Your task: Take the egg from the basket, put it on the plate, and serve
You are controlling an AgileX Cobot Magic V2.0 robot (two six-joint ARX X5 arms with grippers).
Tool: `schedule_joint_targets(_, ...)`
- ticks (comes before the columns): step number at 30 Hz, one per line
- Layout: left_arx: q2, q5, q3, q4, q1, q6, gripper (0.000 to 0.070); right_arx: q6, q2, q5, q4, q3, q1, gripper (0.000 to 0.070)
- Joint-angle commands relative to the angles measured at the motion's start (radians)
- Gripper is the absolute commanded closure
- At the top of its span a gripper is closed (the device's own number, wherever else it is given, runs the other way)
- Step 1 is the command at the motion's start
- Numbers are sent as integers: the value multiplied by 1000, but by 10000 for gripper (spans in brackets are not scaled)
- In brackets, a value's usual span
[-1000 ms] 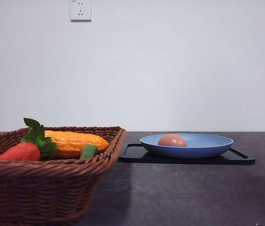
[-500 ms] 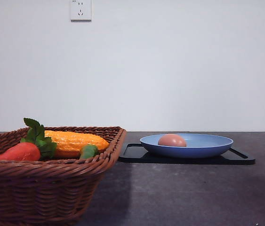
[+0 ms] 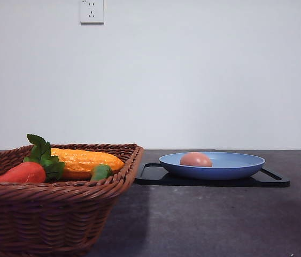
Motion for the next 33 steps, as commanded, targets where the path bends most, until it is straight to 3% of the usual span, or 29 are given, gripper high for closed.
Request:
schedule_joint_targets(1, -2, 3, -28, -4, 2, -2, 700, 15, -3, 2, 1, -7, 0, 700)
schedule_joint_targets(33, -2, 3, -28, -4, 2, -1, 700, 15, -3, 2, 1, -7, 0, 700)
